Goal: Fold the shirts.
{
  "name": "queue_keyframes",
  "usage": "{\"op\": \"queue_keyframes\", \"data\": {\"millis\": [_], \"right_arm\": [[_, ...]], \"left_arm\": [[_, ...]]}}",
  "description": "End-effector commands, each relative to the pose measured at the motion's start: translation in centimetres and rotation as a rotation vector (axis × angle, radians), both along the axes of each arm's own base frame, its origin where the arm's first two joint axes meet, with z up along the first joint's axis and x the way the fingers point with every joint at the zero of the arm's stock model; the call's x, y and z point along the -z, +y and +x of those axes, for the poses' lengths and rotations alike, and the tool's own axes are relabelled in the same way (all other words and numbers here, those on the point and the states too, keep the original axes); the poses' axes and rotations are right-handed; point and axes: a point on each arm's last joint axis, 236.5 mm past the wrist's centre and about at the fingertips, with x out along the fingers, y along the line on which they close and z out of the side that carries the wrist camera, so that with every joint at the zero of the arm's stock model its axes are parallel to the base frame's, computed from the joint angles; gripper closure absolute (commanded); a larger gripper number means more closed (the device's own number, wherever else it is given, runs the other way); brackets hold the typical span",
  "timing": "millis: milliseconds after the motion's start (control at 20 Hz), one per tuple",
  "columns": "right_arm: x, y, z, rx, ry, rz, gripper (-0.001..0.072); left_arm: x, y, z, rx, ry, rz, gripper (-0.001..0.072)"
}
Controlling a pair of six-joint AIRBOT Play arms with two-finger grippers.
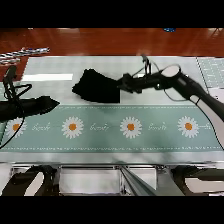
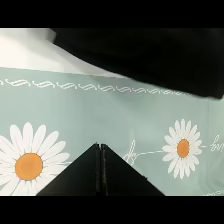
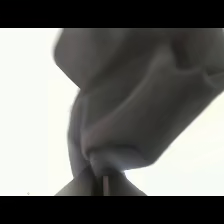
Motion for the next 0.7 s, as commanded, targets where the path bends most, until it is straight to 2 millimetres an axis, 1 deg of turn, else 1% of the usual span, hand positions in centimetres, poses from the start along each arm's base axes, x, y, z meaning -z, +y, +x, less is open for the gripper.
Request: {"op": "queue_keyframes", "data": {"millis": [0,50,150,250,300,350,500,650], "right_arm": [[-7.6,-2.2,3.2,-0.005,-0.153,-0.119,0.0682],[-9.5,-3.3,3.6,-0.002,-0.179,-0.138,0.0682],[-12.7,-6.4,4.0,0.019,-0.213,-0.190,0.0683],[-15.3,-10.2,3.6,0.068,-0.224,-0.234,0.0683],[-16.5,-12.1,3.1,0.092,-0.224,-0.246,0.0682],[-17.6,-14.1,2.3,0.119,-0.222,-0.255,0.0683],[-20.6,-20.2,-1.0,0.228,-0.194,-0.291,0.0683],[-22.0,-27.3,-4.7,0.409,-0.149,-0.403,0.0683]], "left_arm": [[0.0,0.0,0.1,-0.002,-0.002,-0.002,0.0688],[0.0,0.0,0.1,-0.002,-0.002,-0.002,0.0688],[0.0,0.0,0.1,-0.002,-0.002,-0.002,0.0687],[-0.1,-0.2,0.1,-0.002,-0.003,-0.011,0.0688],[-0.3,-0.4,0.1,-0.001,-0.004,-0.025,0.0688],[-0.5,-0.6,0.1,-0.001,-0.006,-0.038,0.0687],[-0.8,-1.0,0.2,-0.002,-0.008,-0.060,0.0688],[-0.9,-1.1,0.2,-0.003,-0.011,-0.069,0.0687]]}}
